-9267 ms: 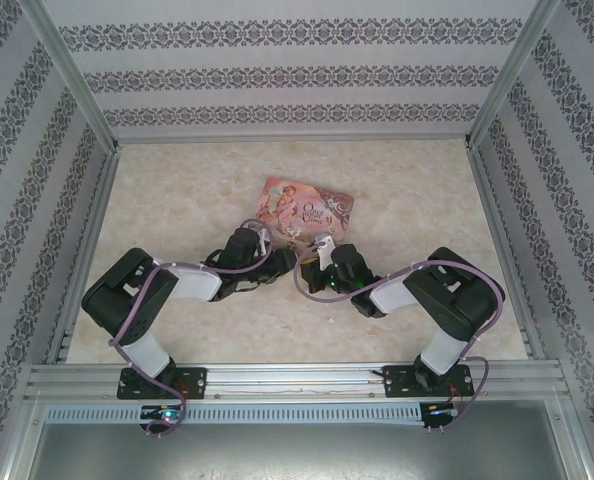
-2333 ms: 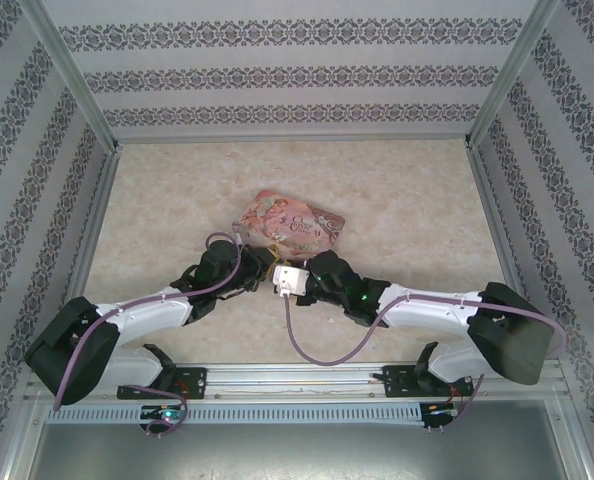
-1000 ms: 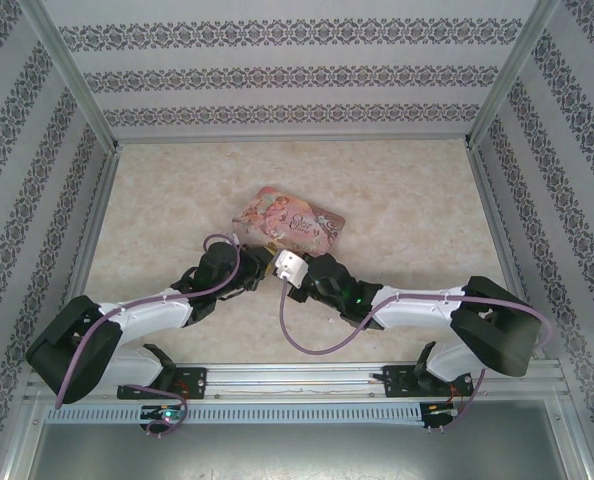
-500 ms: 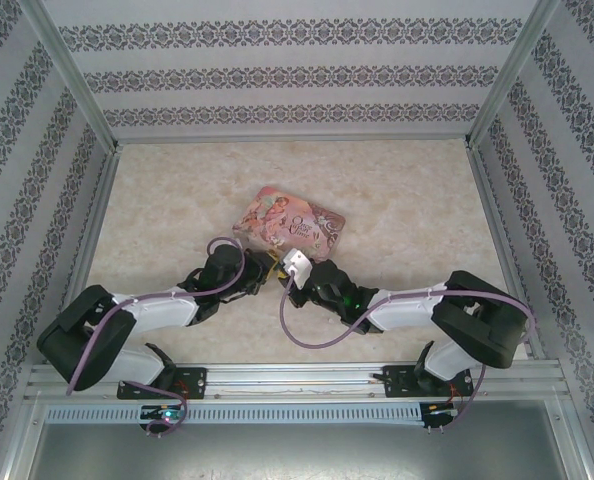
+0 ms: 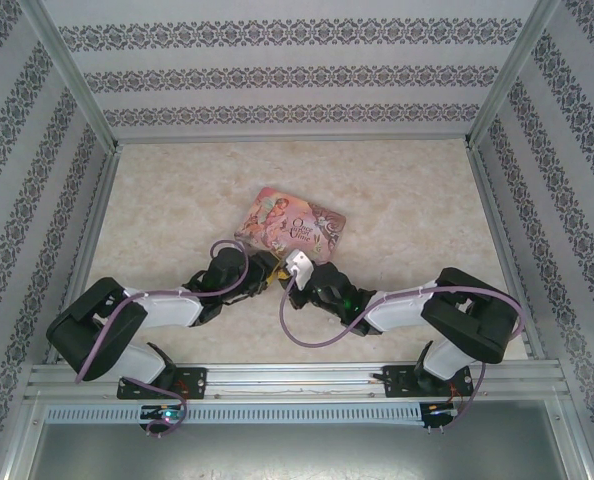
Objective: Unlock the padlock with the key
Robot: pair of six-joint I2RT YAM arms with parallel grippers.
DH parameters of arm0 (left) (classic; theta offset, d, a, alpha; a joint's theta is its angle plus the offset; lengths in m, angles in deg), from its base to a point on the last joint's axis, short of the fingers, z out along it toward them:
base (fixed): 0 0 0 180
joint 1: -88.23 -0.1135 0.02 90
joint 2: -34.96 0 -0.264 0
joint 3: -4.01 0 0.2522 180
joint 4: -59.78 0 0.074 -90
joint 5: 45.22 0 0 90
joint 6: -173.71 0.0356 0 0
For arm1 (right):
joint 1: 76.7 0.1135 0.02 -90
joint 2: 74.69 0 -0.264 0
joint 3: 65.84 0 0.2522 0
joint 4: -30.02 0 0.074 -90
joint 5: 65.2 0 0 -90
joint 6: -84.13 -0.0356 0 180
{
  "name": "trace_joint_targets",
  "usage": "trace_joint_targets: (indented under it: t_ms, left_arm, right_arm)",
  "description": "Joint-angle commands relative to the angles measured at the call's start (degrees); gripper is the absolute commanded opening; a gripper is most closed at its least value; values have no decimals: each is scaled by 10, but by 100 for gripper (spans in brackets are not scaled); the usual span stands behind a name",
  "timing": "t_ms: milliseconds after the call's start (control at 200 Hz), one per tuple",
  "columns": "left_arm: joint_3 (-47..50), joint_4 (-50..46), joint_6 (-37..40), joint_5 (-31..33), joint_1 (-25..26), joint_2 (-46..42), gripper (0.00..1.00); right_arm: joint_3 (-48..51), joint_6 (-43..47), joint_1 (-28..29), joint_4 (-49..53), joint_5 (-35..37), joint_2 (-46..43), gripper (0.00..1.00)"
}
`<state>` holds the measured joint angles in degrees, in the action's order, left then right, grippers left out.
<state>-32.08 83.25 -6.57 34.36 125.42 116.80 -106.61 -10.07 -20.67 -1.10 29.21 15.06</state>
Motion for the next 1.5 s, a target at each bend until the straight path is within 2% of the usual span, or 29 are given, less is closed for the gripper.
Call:
trace_joint_targets:
  t_ms: [0, 240, 505, 829, 1129, 1324, 1494]
  left_arm:
    - [18, 22, -2, 29, 10, -30, 33]
    - [20, -91, 32, 58, 10, -109, 41]
    - [-6, -254, 115, 124, 7, -221, 48]
    - [-18, -342, 170, 196, -1, -318, 51]
    - [-68, -383, 232, 209, -1, -309, 53]
    - [-79, -370, 233, 199, -1, -284, 53]
    - [-86, -363, 230, 192, -1, -269, 53]
  right_arm:
    - [15, -21, -7, -36, -21, 8, 0]
    - [39, -49, -17, -59, -21, 4, 0]
    - [56, -113, -33, -81, -34, -13, 0]
    - [63, -204, -58, -85, -52, -17, 0]
    - [98, -275, -93, -74, -76, -34, 0]
    - [123, -309, -117, -64, -82, -50, 0]
    - [139, -343, -144, -70, -117, -53, 0]
